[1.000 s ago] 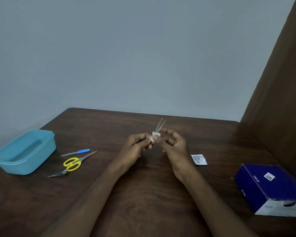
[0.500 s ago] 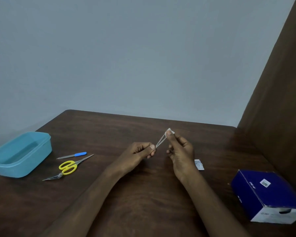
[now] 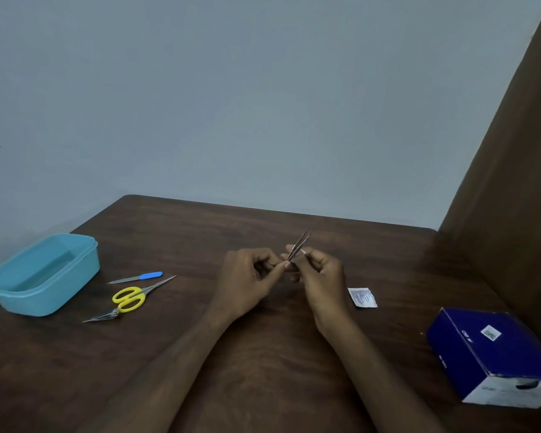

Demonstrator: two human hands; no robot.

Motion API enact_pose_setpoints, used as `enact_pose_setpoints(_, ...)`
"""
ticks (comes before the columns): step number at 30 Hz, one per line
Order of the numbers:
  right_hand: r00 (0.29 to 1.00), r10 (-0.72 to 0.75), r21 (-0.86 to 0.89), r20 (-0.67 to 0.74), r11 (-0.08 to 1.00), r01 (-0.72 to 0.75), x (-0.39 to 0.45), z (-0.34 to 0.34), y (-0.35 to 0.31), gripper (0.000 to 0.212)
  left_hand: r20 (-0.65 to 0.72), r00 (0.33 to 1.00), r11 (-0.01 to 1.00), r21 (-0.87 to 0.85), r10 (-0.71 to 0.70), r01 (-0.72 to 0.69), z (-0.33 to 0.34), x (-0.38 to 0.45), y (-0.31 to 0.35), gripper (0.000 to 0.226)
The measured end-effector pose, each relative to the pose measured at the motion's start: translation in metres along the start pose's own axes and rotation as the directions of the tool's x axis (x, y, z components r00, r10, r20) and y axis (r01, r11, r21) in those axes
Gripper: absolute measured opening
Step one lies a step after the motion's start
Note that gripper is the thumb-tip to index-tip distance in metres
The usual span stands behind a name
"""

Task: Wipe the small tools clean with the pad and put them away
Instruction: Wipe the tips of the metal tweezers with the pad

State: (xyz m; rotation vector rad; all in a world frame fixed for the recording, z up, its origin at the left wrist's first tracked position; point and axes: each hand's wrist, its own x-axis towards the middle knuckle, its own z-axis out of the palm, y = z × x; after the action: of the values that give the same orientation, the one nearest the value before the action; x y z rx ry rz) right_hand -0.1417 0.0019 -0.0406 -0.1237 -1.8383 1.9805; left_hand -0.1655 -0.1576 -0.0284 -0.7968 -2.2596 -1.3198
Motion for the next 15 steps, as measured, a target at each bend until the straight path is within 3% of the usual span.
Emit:
enact_pose_setpoints(5,0.992,0.058,0.079,0.110,0.995,-0.067,-0.0016,0.0049,0.0018,0.021,-0.024,1.000,0.984,0.177,0.011,-0.006,-0.0004,-0.0030,-0.0081,0.027)
enact_pose_setpoints(10,0.988,-0.026,-0.014,0.151,0.999,0.029,-0.0050,0.0064,0.0021,0.017,-0.064,0.997,0.953,0.304,0.043,-0.021,-0.0013,-0.0043,-0.0055,0.031)
enact_pose_setpoints(12,0.989,-0.063,-0.070,0.132,0.995,0.073,-0.0033,0.0039,0.0019,0.017,-0.046,0.998,0.960,0.277,0.039,-0.025,-0.0037,-0.0033,-0.0055,0.024)
enact_pose_setpoints(15,0.995,-0.090,-0.135,0.048,0.986,0.095,0.0024,-0.0014,0.0036,0.022,-0.057,0.996,0.993,0.089,-0.069,0.074,-0.0055,-0.0013,-0.0048,0.026)
